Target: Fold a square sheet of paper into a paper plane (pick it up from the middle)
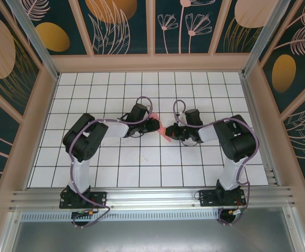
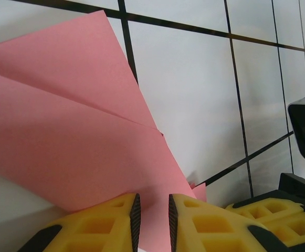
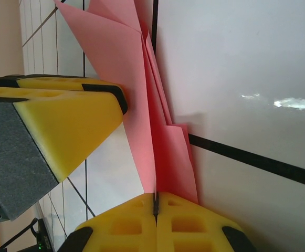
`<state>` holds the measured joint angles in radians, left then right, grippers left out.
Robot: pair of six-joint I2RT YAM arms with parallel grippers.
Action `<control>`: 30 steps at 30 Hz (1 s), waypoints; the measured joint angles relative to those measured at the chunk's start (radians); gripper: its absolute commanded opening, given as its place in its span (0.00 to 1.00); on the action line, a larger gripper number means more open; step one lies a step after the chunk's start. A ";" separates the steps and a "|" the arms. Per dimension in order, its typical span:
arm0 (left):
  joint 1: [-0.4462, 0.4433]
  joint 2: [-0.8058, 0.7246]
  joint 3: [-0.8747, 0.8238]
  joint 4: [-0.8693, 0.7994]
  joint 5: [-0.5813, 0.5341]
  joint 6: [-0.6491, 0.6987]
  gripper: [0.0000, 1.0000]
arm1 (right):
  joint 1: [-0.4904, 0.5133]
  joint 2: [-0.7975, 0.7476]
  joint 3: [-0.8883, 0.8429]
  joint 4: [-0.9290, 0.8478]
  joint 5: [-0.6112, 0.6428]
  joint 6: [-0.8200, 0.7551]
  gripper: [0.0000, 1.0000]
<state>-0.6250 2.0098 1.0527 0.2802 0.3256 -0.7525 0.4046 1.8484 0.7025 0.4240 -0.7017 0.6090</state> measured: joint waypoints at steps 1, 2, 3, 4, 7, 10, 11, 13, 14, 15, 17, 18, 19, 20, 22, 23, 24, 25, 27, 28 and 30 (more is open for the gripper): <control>0.000 0.001 0.007 -0.012 -0.002 0.000 0.25 | 0.000 0.000 0.005 -0.008 0.000 -0.001 0.03; 0.000 0.003 0.013 -0.022 -0.002 0.000 0.25 | 0.000 -0.001 0.009 -0.019 0.000 -0.003 0.04; 0.000 0.005 0.021 -0.034 -0.002 0.000 0.25 | 0.000 -0.002 0.014 -0.033 0.001 -0.008 0.06; 0.000 0.008 0.029 -0.047 -0.003 0.000 0.25 | 0.001 -0.003 0.020 -0.044 0.001 -0.014 0.09; -0.003 0.013 0.051 -0.085 -0.013 0.002 0.25 | 0.003 -0.010 0.035 -0.087 0.006 -0.040 0.13; -0.005 0.019 0.073 -0.119 -0.020 0.005 0.25 | 0.009 -0.022 0.040 -0.114 0.015 -0.070 0.16; -0.005 0.021 0.078 -0.127 -0.020 0.005 0.25 | 0.010 -0.027 0.040 -0.123 0.018 -0.078 0.16; -0.005 0.024 0.087 -0.140 -0.021 0.008 0.25 | 0.012 -0.037 0.039 -0.145 0.024 -0.092 0.17; -0.005 0.024 0.090 -0.145 -0.021 0.008 0.25 | 0.012 -0.040 0.039 -0.153 0.026 -0.099 0.17; -0.005 0.026 0.093 -0.150 -0.021 0.008 0.25 | 0.012 -0.045 0.037 -0.160 0.030 -0.105 0.17; -0.005 0.026 0.097 -0.157 -0.021 0.009 0.25 | 0.012 -0.054 0.031 -0.169 0.035 -0.111 0.17; -0.005 0.028 0.100 -0.160 -0.022 0.010 0.25 | 0.013 -0.058 0.027 -0.171 0.040 -0.114 0.16; -0.005 0.028 0.102 -0.164 -0.022 0.012 0.25 | 0.013 -0.064 0.021 -0.171 0.045 -0.115 0.15; -0.005 0.028 0.103 -0.165 -0.023 0.013 0.25 | 0.014 -0.068 0.016 -0.172 0.047 -0.117 0.14; -0.006 0.029 0.103 -0.166 -0.023 0.013 0.25 | 0.014 -0.072 0.008 -0.173 0.051 -0.126 0.10; -0.006 0.029 0.103 -0.166 -0.023 0.014 0.25 | 0.014 -0.072 0.006 -0.172 0.053 -0.128 0.08; -0.006 0.029 0.104 -0.167 -0.023 0.015 0.25 | 0.014 -0.072 0.005 -0.173 0.054 -0.132 0.05; -0.006 0.029 0.105 -0.169 -0.023 0.016 0.25 | 0.014 -0.072 0.004 -0.173 0.055 -0.133 0.05; -0.006 0.030 0.107 -0.171 -0.023 0.016 0.25 | 0.014 -0.072 0.004 -0.174 0.055 -0.132 0.05; -0.006 0.031 0.107 -0.172 -0.023 0.017 0.25 | 0.014 -0.072 0.003 -0.174 0.056 -0.132 0.08; -0.006 0.031 0.109 -0.174 -0.023 0.018 0.25 | 0.014 -0.076 0.003 -0.174 0.057 -0.130 0.13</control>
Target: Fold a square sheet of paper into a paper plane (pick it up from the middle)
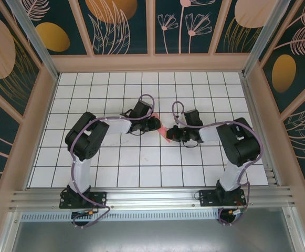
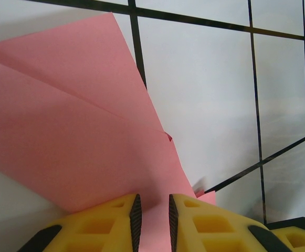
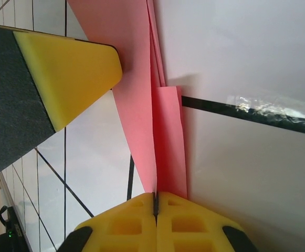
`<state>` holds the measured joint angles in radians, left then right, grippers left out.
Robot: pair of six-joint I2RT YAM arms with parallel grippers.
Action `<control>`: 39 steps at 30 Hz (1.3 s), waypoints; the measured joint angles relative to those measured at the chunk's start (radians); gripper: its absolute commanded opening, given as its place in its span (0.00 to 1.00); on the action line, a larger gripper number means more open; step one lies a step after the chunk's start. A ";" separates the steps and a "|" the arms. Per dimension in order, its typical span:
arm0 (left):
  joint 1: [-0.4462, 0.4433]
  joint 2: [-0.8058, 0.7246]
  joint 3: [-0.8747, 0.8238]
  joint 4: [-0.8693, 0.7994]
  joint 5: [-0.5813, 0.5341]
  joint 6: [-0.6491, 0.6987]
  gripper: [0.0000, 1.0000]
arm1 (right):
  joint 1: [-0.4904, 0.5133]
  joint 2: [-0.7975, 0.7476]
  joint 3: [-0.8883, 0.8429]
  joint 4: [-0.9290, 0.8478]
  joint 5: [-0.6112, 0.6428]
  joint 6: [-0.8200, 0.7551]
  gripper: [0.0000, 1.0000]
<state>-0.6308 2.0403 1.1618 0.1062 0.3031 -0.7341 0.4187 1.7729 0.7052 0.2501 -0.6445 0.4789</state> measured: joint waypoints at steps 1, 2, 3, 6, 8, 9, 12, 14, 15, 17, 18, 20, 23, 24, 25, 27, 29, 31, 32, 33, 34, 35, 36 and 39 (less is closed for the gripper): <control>0.000 0.000 0.000 -0.001 0.000 0.001 0.25 | 0.000 -0.006 -0.002 -0.001 0.001 0.002 0.14; 0.000 0.000 0.000 -0.001 0.000 0.001 0.25 | 0.000 -0.018 -0.008 -0.008 0.002 0.002 0.14; 0.000 0.000 0.001 -0.002 0.000 0.001 0.25 | 0.000 -0.034 -0.018 -0.018 0.006 0.002 0.14; 0.000 0.001 0.002 -0.003 0.000 0.001 0.25 | 0.000 -0.069 -0.048 -0.032 0.016 0.002 0.11; 0.000 0.001 0.003 -0.004 0.000 0.001 0.25 | 0.000 -0.071 -0.060 -0.033 0.023 0.004 0.09; 0.000 0.001 0.003 -0.006 0.000 0.001 0.25 | 0.000 -0.071 -0.063 -0.031 0.026 0.005 0.07; 0.000 0.002 0.005 -0.006 0.000 0.001 0.25 | 0.002 -0.070 -0.064 -0.030 0.037 0.013 0.05; 0.000 0.002 0.005 -0.006 0.000 0.001 0.25 | 0.002 -0.071 -0.064 -0.030 0.046 0.018 0.07; 0.000 0.002 0.005 -0.007 0.000 0.001 0.25 | 0.002 -0.071 -0.064 -0.031 0.050 0.021 0.09; -0.001 0.002 0.005 -0.007 0.000 0.002 0.25 | 0.004 -0.081 -0.064 -0.037 0.062 0.026 0.13; -0.001 0.002 0.006 -0.007 0.000 0.002 0.26 | 0.005 -0.098 -0.063 -0.049 0.074 0.026 0.16; -0.001 0.003 0.006 -0.007 0.000 0.002 0.25 | 0.006 -0.142 -0.060 -0.093 0.098 0.028 0.17; -0.001 0.004 0.009 -0.007 -0.001 0.002 0.25 | 0.015 -0.199 -0.037 -0.146 0.133 0.028 0.17; -0.001 0.005 0.010 -0.007 -0.001 0.002 0.25 | 0.021 -0.206 -0.023 -0.154 0.142 0.027 0.17; -0.001 0.005 0.010 -0.007 -0.001 0.002 0.25 | 0.031 -0.205 -0.006 -0.158 0.150 0.026 0.16; -0.001 0.005 0.010 -0.007 -0.001 0.002 0.25 | 0.051 -0.193 0.026 -0.166 0.155 0.024 0.14; -0.001 0.005 0.010 -0.007 -0.001 0.002 0.25 | 0.070 -0.158 0.063 -0.168 0.155 0.024 0.12; -0.001 0.006 0.011 -0.007 -0.001 0.002 0.25 | 0.085 -0.105 0.101 -0.169 0.154 0.024 0.11; 0.000 0.006 0.011 -0.007 -0.001 0.002 0.25 | 0.089 -0.083 0.114 -0.170 0.154 0.024 0.11; -0.001 0.006 0.011 -0.007 -0.001 0.002 0.25 | 0.092 -0.058 0.127 -0.172 0.154 0.024 0.10; -0.001 0.006 0.011 -0.007 -0.001 0.002 0.25 | 0.093 -0.036 0.136 -0.172 0.154 0.024 0.10; -0.001 0.006 0.011 -0.007 -0.001 0.002 0.25 | 0.094 -0.020 0.141 -0.173 0.154 0.024 0.10; -0.001 0.006 0.011 -0.007 -0.001 0.002 0.25 | 0.094 -0.006 0.143 -0.175 0.155 0.024 0.10; -0.001 0.006 0.011 -0.007 -0.001 0.004 0.25 | 0.094 0.011 0.143 -0.188 0.159 0.024 0.10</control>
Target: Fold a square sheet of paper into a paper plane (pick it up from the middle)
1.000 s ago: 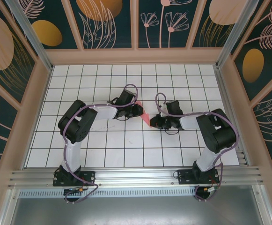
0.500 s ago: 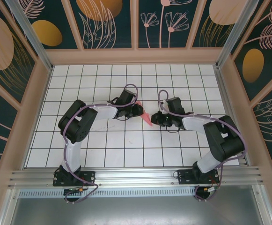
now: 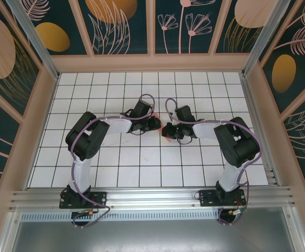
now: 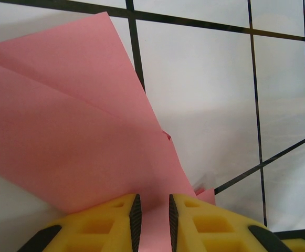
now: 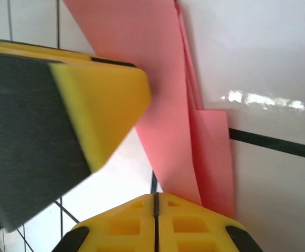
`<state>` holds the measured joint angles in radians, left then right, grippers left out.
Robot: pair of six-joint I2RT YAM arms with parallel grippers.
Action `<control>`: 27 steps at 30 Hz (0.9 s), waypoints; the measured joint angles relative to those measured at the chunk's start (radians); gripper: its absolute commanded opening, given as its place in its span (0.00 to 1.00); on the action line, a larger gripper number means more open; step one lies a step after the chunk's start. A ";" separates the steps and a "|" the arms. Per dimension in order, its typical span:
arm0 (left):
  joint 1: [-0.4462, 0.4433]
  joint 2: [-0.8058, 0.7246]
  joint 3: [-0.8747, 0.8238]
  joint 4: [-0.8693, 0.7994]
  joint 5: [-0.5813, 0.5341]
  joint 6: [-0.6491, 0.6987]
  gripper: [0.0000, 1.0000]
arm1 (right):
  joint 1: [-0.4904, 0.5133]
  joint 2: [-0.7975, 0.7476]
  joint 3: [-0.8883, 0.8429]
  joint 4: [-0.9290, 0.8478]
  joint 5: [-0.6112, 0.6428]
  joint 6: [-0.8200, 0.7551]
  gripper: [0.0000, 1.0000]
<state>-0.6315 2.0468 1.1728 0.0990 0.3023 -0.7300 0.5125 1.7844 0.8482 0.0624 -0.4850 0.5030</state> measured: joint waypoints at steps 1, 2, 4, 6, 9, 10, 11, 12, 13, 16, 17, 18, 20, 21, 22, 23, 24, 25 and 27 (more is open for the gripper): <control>0.000 0.000 0.000 0.000 0.000 0.001 0.25 | 0.000 0.000 0.000 -0.003 0.003 0.000 0.10; 0.000 0.000 0.000 0.000 0.000 0.002 0.25 | 0.000 0.000 0.000 -0.004 0.007 -0.001 0.10; 0.000 0.000 0.000 0.000 0.000 0.005 0.25 | -0.001 0.000 -0.005 -0.003 0.013 -0.003 0.10; 0.000 0.000 0.000 0.000 0.000 0.005 0.25 | -0.002 0.000 -0.014 0.005 0.014 -0.005 0.10; 0.000 0.000 0.000 0.000 0.000 0.005 0.25 | -0.005 0.000 -0.029 0.027 0.010 -0.007 0.10; 0.000 0.000 0.000 0.000 0.000 0.005 0.25 | -0.006 -0.001 -0.034 0.037 0.006 -0.008 0.10; 0.000 0.000 0.000 0.000 0.000 0.005 0.25 | -0.008 -0.002 -0.040 0.044 0.005 -0.008 0.10; 0.000 0.000 0.000 0.000 -0.001 0.005 0.25 | -0.008 -0.003 -0.047 0.055 0.002 -0.007 0.09; 0.000 0.000 0.000 0.000 -0.001 0.005 0.25 | -0.009 -0.006 -0.054 0.063 0.002 -0.008 0.10; 0.000 0.000 0.000 0.000 -0.001 0.005 0.25 | -0.012 -0.024 -0.084 0.084 -0.002 -0.007 0.10; 0.000 0.000 0.000 -0.001 -0.001 0.005 0.25 | -0.014 -0.034 -0.097 0.088 -0.002 -0.006 0.10; 0.000 0.000 0.001 -0.003 -0.002 0.005 0.25 | -0.015 -0.045 -0.112 0.092 -0.002 -0.004 0.10; 0.000 0.000 0.003 -0.006 -0.003 0.005 0.25 | -0.018 -0.064 -0.141 0.106 -0.002 0.000 0.10; -0.001 0.000 0.004 -0.007 -0.004 0.005 0.25 | -0.018 -0.074 -0.158 0.116 -0.002 0.005 0.10; -0.001 0.000 0.004 -0.007 -0.005 0.005 0.25 | -0.019 -0.083 -0.173 0.125 -0.003 0.008 0.10; -0.002 0.000 0.004 -0.007 -0.008 0.005 0.25 | -0.020 -0.093 -0.189 0.135 -0.004 0.012 0.10; -0.003 0.000 0.004 -0.007 -0.009 0.005 0.25 | -0.020 -0.104 -0.204 0.145 -0.004 0.019 0.09; -0.003 0.000 0.005 -0.008 -0.011 0.005 0.25 | -0.020 -0.114 -0.217 0.149 -0.005 0.024 0.09; -0.003 0.001 0.006 -0.010 -0.012 0.005 0.25 | -0.020 -0.142 -0.242 0.145 -0.002 0.030 0.09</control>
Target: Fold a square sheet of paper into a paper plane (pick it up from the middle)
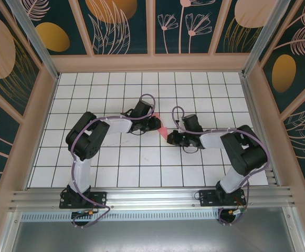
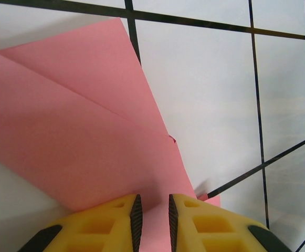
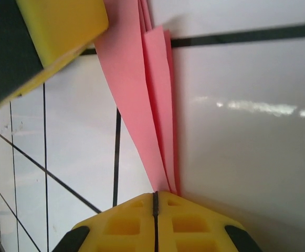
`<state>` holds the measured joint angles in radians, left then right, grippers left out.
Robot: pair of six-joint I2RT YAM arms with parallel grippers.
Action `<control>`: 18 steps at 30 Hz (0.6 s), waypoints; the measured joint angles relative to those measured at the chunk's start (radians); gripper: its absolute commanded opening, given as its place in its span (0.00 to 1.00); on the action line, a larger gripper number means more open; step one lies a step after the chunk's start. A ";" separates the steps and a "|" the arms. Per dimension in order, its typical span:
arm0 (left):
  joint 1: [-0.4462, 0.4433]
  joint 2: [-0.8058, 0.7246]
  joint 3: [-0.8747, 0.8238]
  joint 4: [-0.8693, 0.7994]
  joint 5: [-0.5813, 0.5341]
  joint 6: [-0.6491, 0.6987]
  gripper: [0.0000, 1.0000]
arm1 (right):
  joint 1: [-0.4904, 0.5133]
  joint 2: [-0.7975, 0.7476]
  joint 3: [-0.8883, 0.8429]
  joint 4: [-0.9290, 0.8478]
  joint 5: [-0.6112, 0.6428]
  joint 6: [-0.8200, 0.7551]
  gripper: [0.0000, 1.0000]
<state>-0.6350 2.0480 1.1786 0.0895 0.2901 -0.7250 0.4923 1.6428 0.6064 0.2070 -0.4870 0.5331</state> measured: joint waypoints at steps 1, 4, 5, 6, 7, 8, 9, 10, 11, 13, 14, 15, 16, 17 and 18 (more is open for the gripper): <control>0.000 0.000 0.000 0.000 -0.001 0.000 0.25 | 0.000 -0.016 -0.008 -0.016 0.002 0.001 0.09; 0.000 0.000 0.000 0.000 -0.003 0.000 0.25 | 0.000 -0.097 -0.038 -0.114 0.023 0.000 0.10; 0.000 0.000 0.000 0.000 -0.003 0.000 0.25 | 0.000 -0.132 -0.040 -0.145 0.032 -0.001 0.11; 0.000 0.000 0.001 0.000 -0.003 0.000 0.25 | -0.001 -0.167 -0.039 -0.162 0.044 -0.003 0.11; 0.000 0.000 0.001 0.000 -0.003 0.000 0.25 | -0.001 -0.195 -0.035 -0.170 0.053 -0.004 0.11; 0.000 0.000 0.001 0.000 -0.003 0.000 0.25 | 0.000 -0.218 -0.023 -0.176 0.061 -0.007 0.11; 0.000 0.000 0.001 0.000 -0.003 0.000 0.25 | 0.000 -0.229 -0.005 -0.177 0.068 -0.011 0.11; 0.000 0.000 0.001 0.000 -0.003 0.000 0.25 | 0.000 -0.229 0.012 -0.177 0.068 -0.013 0.11; 0.000 0.000 0.001 0.000 -0.003 0.000 0.25 | 0.000 -0.220 0.034 -0.174 0.068 -0.017 0.11; 0.000 0.000 0.001 0.000 -0.003 0.000 0.25 | 0.004 -0.175 0.080 -0.165 0.068 -0.027 0.10; 0.000 0.000 0.001 0.000 -0.003 0.000 0.25 | 0.008 -0.142 0.102 -0.156 0.065 -0.030 0.10; 0.000 0.000 0.001 0.000 -0.003 0.000 0.25 | 0.012 -0.108 0.121 -0.147 0.060 -0.031 0.10; 0.000 0.000 0.001 0.000 -0.003 0.000 0.25 | 0.016 -0.081 0.133 -0.141 0.052 -0.031 0.09; 0.000 0.000 0.001 0.000 -0.003 0.000 0.25 | 0.021 -0.048 0.146 -0.135 0.045 -0.031 0.09; 0.000 0.000 0.001 0.000 -0.003 0.000 0.25 | 0.023 -0.019 0.156 -0.133 0.041 -0.031 0.09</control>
<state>-0.6353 2.0480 1.1793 0.0895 0.2871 -0.7246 0.5152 1.6234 0.7620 0.0742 -0.4461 0.5026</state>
